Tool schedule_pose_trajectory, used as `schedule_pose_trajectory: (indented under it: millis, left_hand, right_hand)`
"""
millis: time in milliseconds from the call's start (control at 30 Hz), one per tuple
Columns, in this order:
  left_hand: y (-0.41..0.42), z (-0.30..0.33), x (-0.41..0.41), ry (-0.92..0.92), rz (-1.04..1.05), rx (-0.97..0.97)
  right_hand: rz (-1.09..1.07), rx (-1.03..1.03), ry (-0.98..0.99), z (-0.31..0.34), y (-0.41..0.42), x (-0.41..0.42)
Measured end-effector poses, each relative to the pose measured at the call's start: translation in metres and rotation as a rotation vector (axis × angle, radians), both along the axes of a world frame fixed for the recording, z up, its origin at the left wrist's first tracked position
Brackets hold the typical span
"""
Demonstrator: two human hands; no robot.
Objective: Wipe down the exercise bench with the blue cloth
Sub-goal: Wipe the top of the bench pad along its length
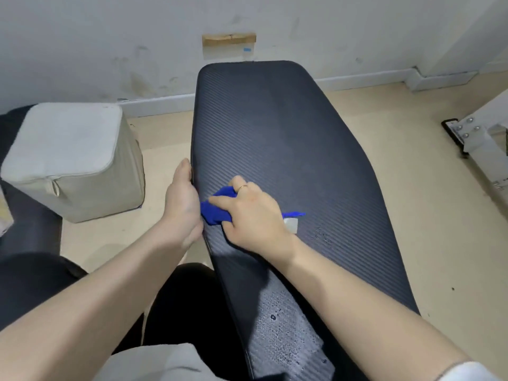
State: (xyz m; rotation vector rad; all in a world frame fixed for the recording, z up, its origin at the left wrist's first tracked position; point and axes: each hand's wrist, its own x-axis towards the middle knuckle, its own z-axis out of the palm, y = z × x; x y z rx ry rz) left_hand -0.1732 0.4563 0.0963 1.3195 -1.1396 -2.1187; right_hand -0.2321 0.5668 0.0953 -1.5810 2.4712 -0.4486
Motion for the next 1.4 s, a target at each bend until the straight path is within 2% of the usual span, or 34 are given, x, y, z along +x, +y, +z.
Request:
schedule_pose_trajectory:
  millis: [67, 233, 400, 467, 533, 633, 667, 767, 867, 933, 1033, 1100, 1267, 1333, 1400]
  left_hand:
    - [-0.013, -0.002, 0.010, 0.019, 0.008, 0.040]
    - [-0.010, -0.016, 0.036, -0.012, -0.059, 0.159]
    - [0.007, -0.018, 0.041, 0.089, -0.080, 0.216]
    - [0.009, -0.017, 0.040, 0.072, -0.090, 0.186]
    - [0.015, -0.013, 0.035, 0.041, -0.122, 0.130]
    - [0.034, 0.005, 0.030, 0.014, -0.087, 0.075]
    - [0.042, 0.010, 0.029, 0.025, -0.081, 0.077]
    - [0.054, 0.003, 0.028, 0.108, -0.049, 0.175]
    - [0.049, -0.009, 0.025, 0.045, -0.057, 0.220]
    - [0.045, -0.016, 0.023, 0.016, -0.076, 0.217]
    - [0.040, -0.042, 0.026, -0.068, -0.061, 0.176]
    - [0.035, -0.071, 0.027, -0.102, -0.037, 0.160]
    - [0.049, -0.029, 0.018, -0.182, 0.032, 0.012]
    - [0.054, -0.023, 0.017, -0.192, 0.023, -0.025]
    - [0.055, -0.025, 0.020, -0.204, -0.007, -0.093]
  right_hand:
    - [0.024, 0.031, 0.014, -0.001, -0.008, -0.012]
    - [-0.223, 0.038, 0.078, -0.001, -0.039, -0.028]
    - [0.110, -0.045, 0.000, 0.002, 0.006, 0.028]
    - [0.198, 0.004, -0.022, 0.002, 0.009, 0.019]
    - [0.089, 0.043, 0.013, -0.001, -0.010, -0.012]
    - [-0.231, 0.002, 0.054, -0.004, -0.033, -0.041]
    - [-0.233, 0.006, 0.075, -0.004, -0.031, -0.034]
    - [-0.017, -0.038, 0.059, -0.004, 0.007, 0.007]
    - [0.130, 0.008, -0.077, 0.000, 0.042, 0.013]
    - [-0.002, 0.034, -0.028, -0.002, 0.037, -0.018]
    - [-0.405, 0.011, 0.081, -0.005, 0.023, -0.056]
    - [-0.396, 0.012, 0.113, -0.007, 0.023, -0.043]
    - [0.022, -0.060, 0.012, -0.008, 0.069, 0.011]
    - [-0.048, -0.030, 0.036, -0.008, 0.070, -0.014]
    - [-0.340, -0.016, 0.077, -0.008, 0.061, -0.053]
